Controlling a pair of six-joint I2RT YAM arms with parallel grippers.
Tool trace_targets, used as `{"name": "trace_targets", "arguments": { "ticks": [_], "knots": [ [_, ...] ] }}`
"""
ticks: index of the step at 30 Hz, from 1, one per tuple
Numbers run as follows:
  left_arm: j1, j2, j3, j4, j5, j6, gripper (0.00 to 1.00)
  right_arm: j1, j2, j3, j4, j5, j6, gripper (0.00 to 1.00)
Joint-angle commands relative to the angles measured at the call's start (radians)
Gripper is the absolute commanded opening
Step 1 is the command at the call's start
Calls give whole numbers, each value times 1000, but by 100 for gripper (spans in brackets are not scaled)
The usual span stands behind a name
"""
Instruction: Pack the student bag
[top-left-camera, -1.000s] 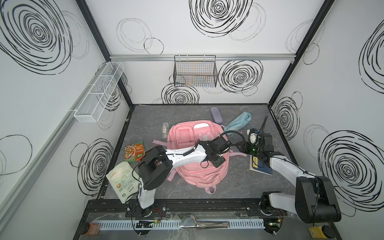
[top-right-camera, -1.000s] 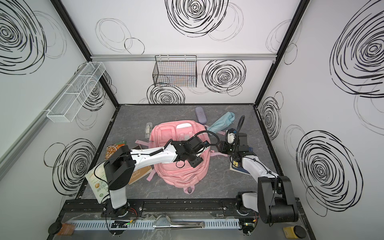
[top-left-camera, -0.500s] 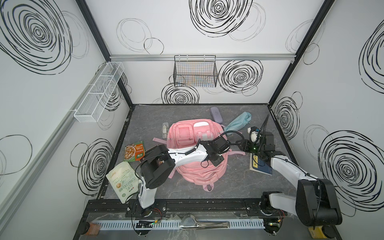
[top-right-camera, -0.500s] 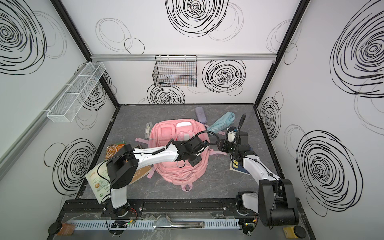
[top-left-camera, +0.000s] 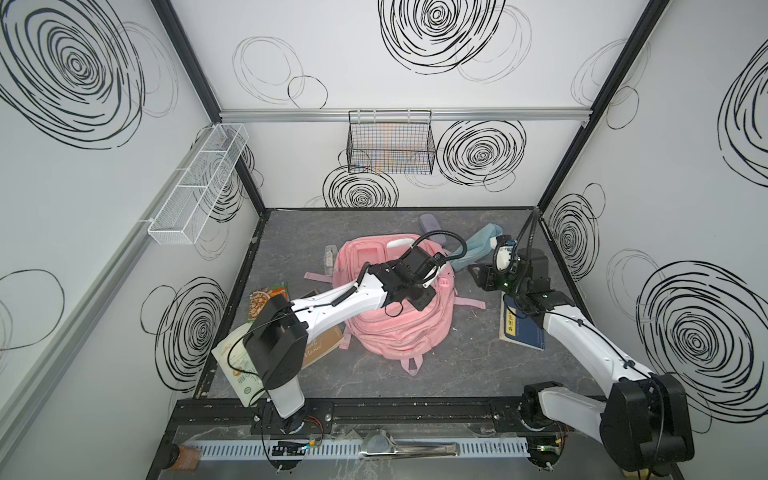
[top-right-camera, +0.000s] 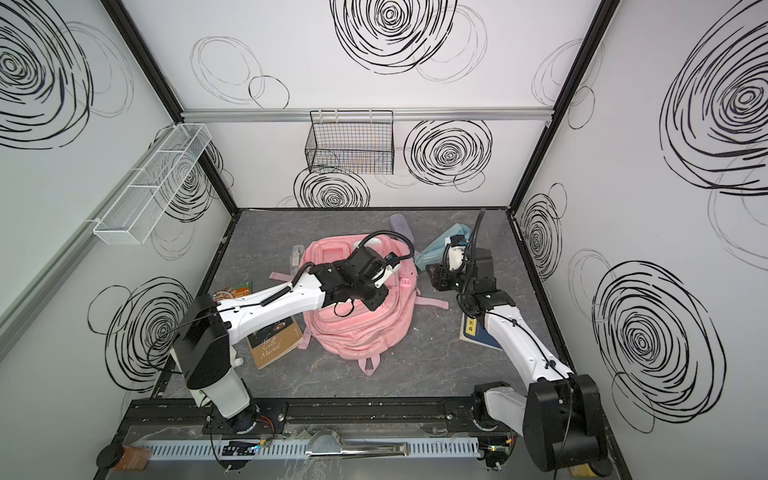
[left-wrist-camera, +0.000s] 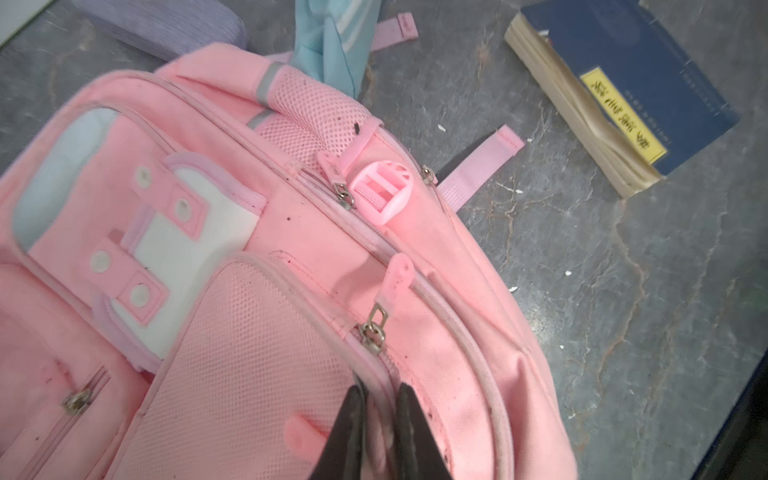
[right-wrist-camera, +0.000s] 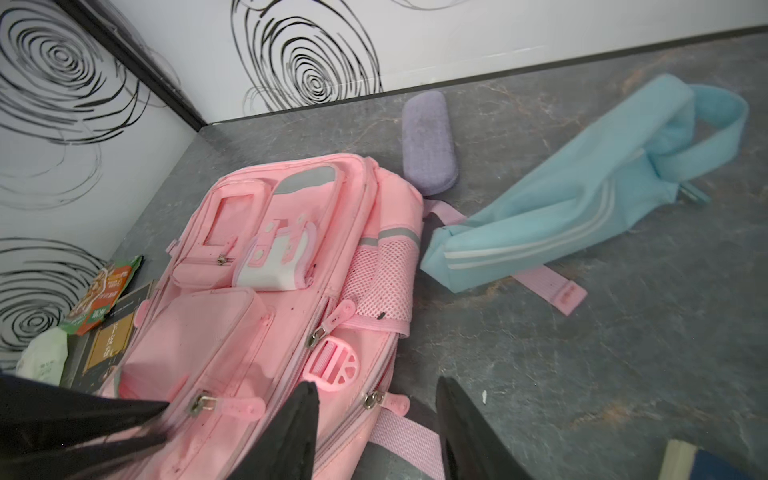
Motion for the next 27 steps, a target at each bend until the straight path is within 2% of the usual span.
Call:
{"name": "trace_targets", "arguments": {
  "ticks": [1,5,12,17,21,27],
  "knots": [
    [18,-94,-27,115,60,30,0,56,-45,-2,-21,8,-256,50],
    [17,-142,-78,158,93,32,0,62,-91,-97,76,-102,-364,53],
    [18,-204,-121,184,81,30,0,46,-106,-208,183,-264,-377,61],
    [14,-252,-153,207,33,39,0,47,-90,-249,206,-262,-371,58],
    [15,-280,-176,240,7,35,0,46,-52,-285,294,-320,-405,54],
    [12,-292,-185,252,-16,29,0,43,80,-206,189,-360,-484,52]
  ]
}}
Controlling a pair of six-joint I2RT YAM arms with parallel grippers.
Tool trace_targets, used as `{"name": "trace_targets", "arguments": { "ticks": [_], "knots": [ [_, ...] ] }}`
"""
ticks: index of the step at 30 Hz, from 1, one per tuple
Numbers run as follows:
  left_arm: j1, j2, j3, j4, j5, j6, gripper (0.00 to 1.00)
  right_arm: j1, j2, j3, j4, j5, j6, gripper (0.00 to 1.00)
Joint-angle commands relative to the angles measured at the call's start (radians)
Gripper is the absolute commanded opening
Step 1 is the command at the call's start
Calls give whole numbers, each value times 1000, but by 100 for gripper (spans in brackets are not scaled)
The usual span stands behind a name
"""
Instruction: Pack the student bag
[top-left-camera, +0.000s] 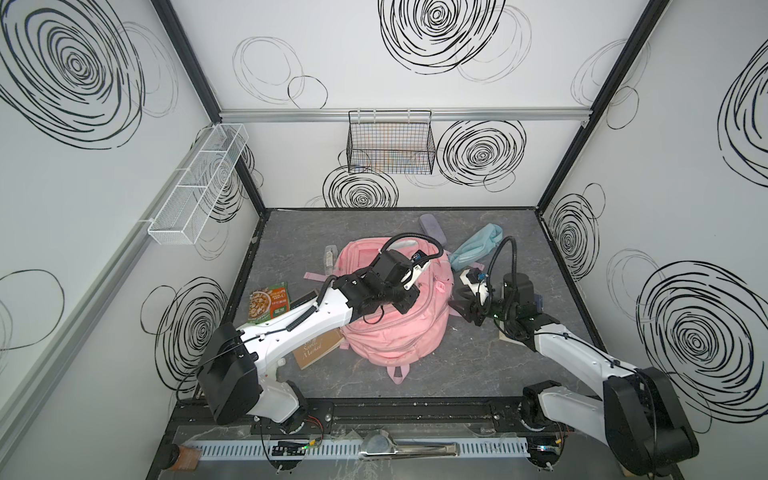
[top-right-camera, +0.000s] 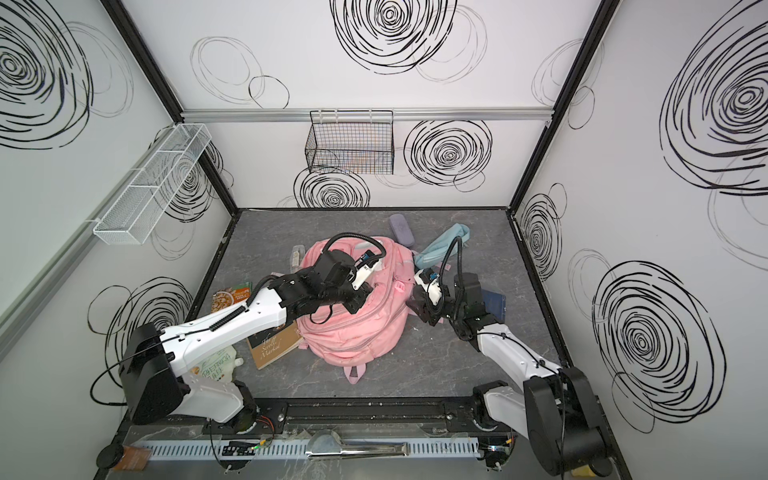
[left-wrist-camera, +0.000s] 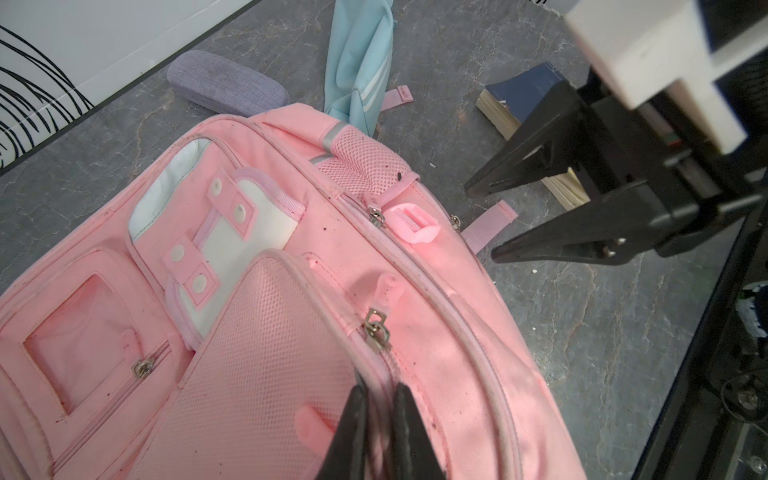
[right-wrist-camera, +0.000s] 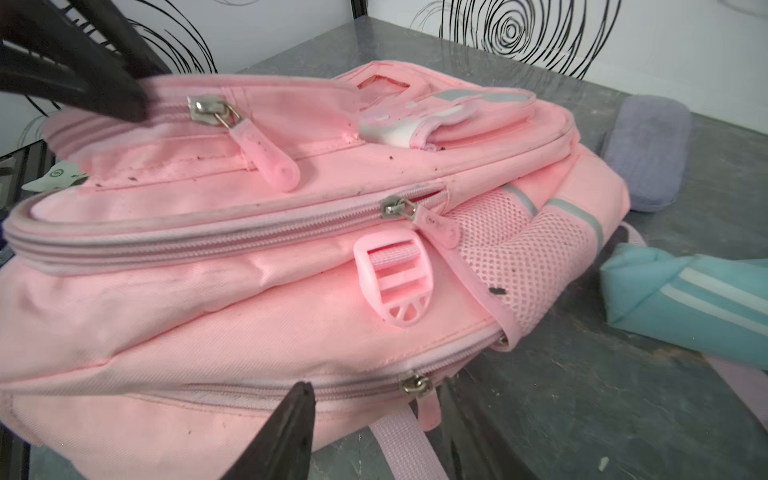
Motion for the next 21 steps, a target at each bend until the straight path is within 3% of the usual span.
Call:
{"name": "trace_targets", "arguments": {
  "ticks": [1,8,13,21],
  "knots": [
    [-5,-54,9,155,-34,13,0,-6,56,59,-36,-50,-61,53],
    [-5,-85,-17,189,-48,13,0,-19,96,90,-33,-5,-27,56],
    [-8,-92,-22,197,-42,12,0,-64,147,126,-60,-53,-32,57],
    [-16,-107,-57,257,-33,-2,0,-114,189,218,-304,-102,-303,60]
  ]
}}
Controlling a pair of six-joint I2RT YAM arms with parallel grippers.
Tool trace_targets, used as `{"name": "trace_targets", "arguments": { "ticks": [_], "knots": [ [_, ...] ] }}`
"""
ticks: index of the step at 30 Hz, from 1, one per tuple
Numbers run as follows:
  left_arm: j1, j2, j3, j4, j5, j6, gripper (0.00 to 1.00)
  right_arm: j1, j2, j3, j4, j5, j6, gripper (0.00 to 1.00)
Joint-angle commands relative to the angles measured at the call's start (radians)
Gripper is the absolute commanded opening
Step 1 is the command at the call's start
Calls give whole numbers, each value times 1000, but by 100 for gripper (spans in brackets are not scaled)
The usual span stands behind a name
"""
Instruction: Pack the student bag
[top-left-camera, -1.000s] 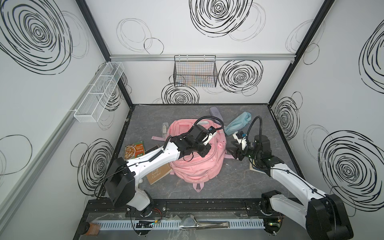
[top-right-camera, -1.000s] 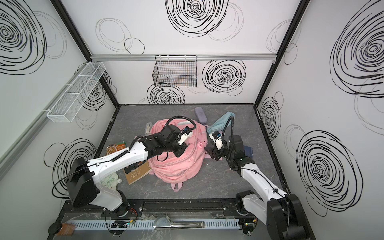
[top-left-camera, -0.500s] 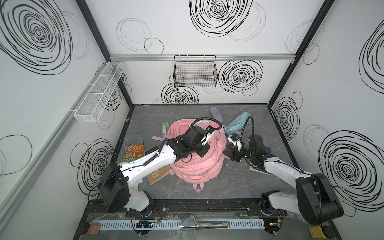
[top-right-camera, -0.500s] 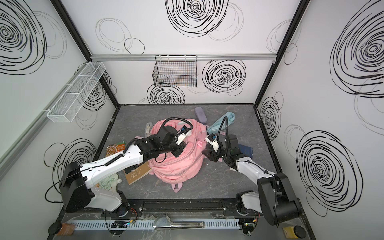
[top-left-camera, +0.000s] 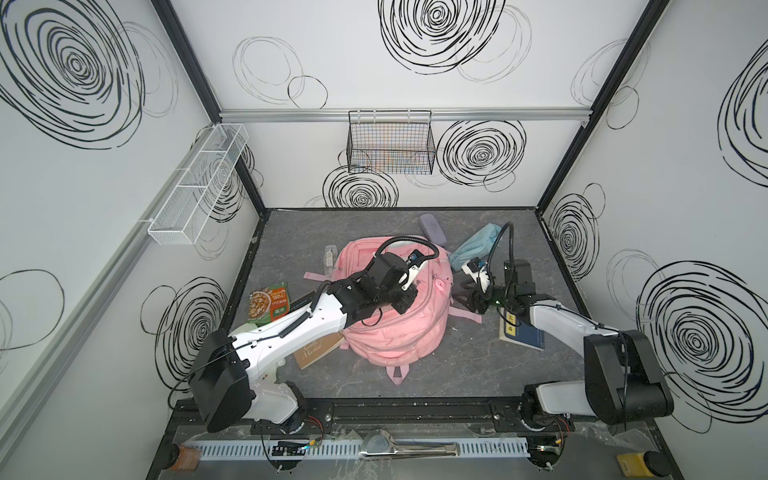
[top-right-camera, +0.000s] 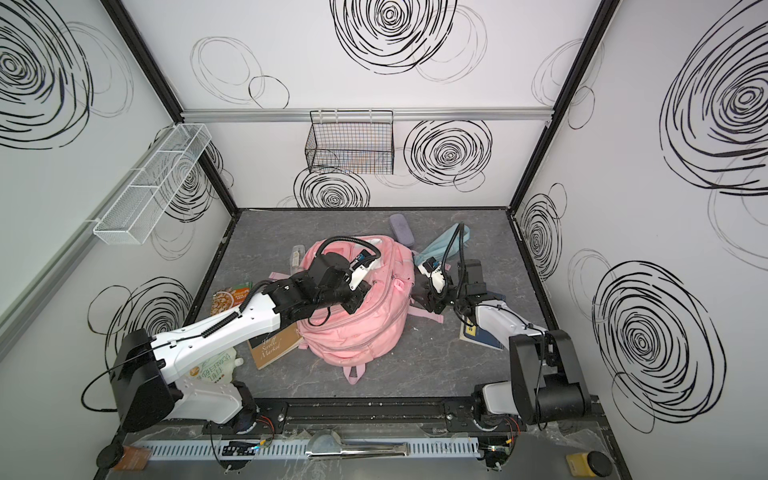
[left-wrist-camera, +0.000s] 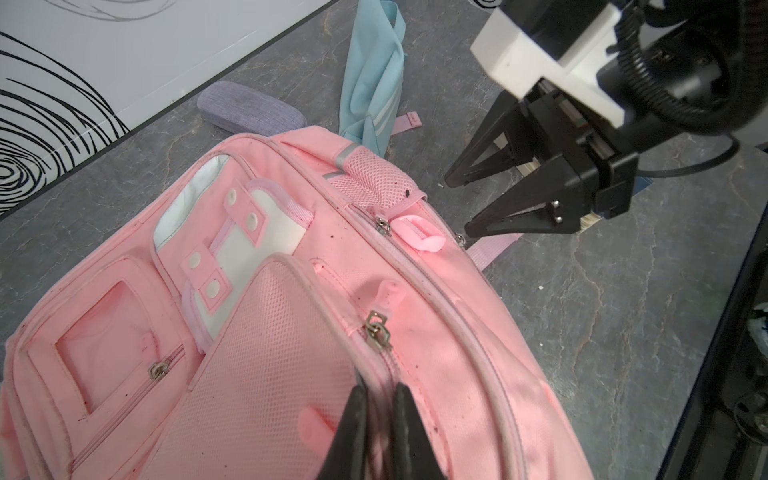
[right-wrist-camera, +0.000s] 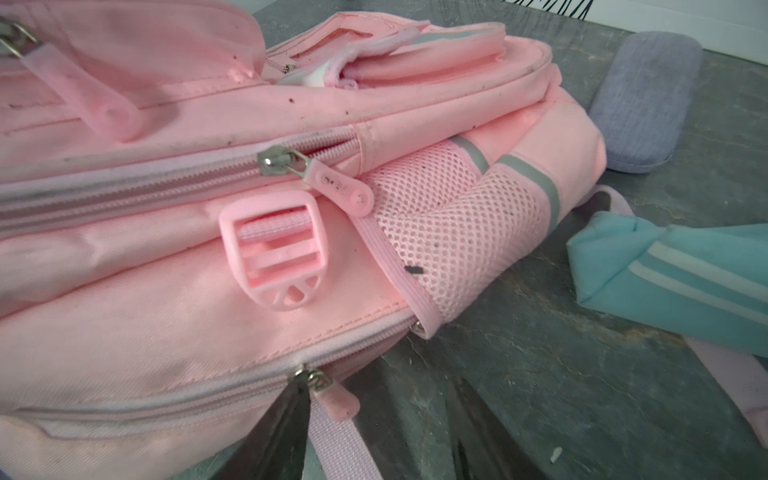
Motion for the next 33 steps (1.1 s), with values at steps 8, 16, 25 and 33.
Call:
{"name": "trace_targets", "arguments": {
  "ticks": [8,16,25,33],
  "knots": [
    [-34,-45,7,179,-1,-2,0,-5,79,77,-193,-87,-343,63],
    [-36,-48,5,182,-13,1,0,-7,208,145,-273,-166,-461,61],
    [-34,-47,6,179,-18,4,0,14,290,170,-332,-209,-520,54],
    [-34,-48,7,181,-20,2,0,3,317,210,-407,-235,-558,36]
  ]
}}
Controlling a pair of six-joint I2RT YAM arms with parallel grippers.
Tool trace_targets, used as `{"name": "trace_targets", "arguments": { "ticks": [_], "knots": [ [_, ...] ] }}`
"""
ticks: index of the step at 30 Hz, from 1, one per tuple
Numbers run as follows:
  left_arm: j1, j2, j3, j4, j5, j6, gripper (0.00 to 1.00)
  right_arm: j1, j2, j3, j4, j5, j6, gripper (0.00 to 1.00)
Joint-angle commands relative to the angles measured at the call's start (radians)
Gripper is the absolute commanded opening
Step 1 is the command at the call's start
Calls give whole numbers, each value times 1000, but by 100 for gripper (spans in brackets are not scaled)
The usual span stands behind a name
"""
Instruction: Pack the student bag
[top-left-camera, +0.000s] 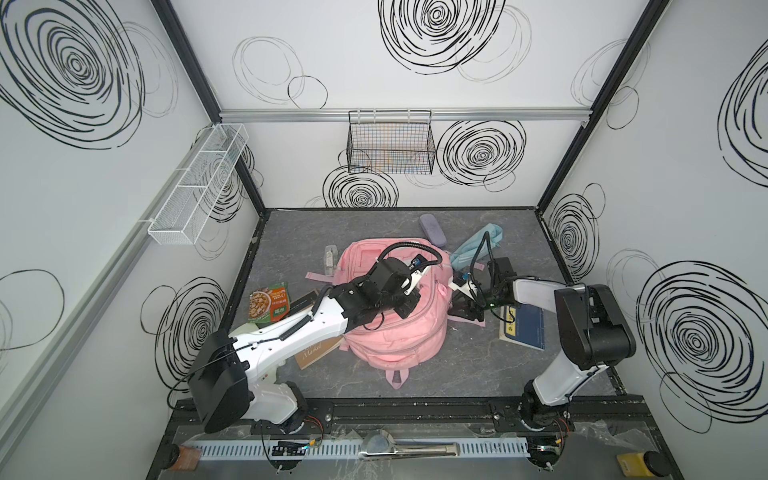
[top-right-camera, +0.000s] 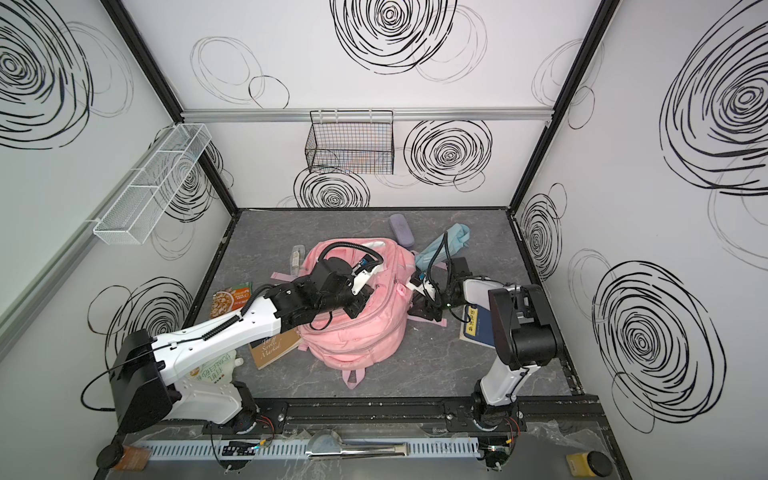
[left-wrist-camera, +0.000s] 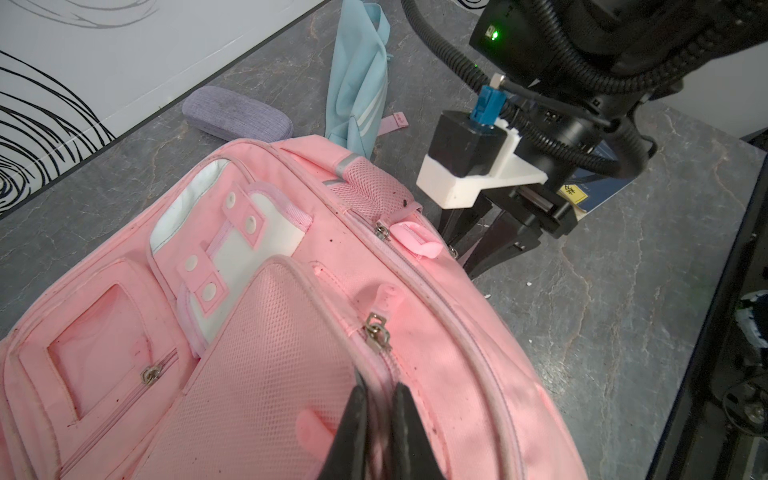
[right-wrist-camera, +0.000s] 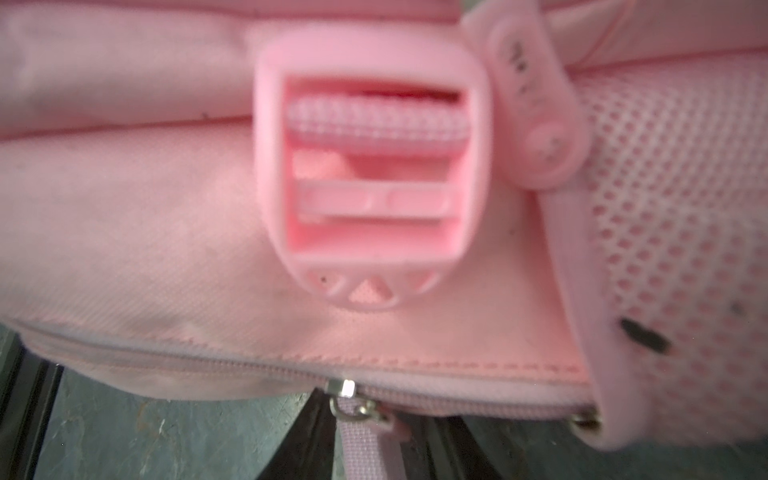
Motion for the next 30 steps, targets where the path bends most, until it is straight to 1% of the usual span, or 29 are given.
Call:
{"name": "trace_targets", "arguments": {
  "ticks": [1,3,5,6,7,8,13,16,18,22,25,26,27,30],
  "knots": [
    [-3,-47,20,160,-11,2,0,-10,-9,18,-52,-51,-45,34],
    [-4,-45,20,161,-11,0,0,-13,-29,14,-49,-52,-42,21],
    [-3,-44,20,162,-13,-3,0,-19,-49,10,-45,-52,-33,10],
    [-1,-43,20,162,-13,-4,0,-19,-62,7,-36,-49,-18,5],
    [-2,-42,20,165,-13,-7,0,-19,-73,5,-30,-43,2,3],
    [-1,-41,21,164,-14,-8,0,-19,-85,0,-23,-40,17,0],
    [7,-40,18,173,-14,-21,0,-15,-183,-50,52,-66,118,0],
    [12,-40,17,178,-23,-32,0,1,-272,-104,140,-37,218,0],
    [12,-37,17,179,-30,-40,0,26,-344,-136,189,15,300,0],
    [17,-21,24,173,-56,-71,0,87,-476,-179,282,200,516,0],
    [28,-6,32,170,-72,-113,0,108,-559,-181,280,324,690,0],
    [32,-1,35,172,-81,-130,0,108,-580,-177,267,335,744,0],
    [38,2,38,173,-92,-148,0,107,-596,-173,251,322,780,0],
    [53,11,47,174,-119,-194,0,123,-627,-136,160,297,847,0]
  ]
}}
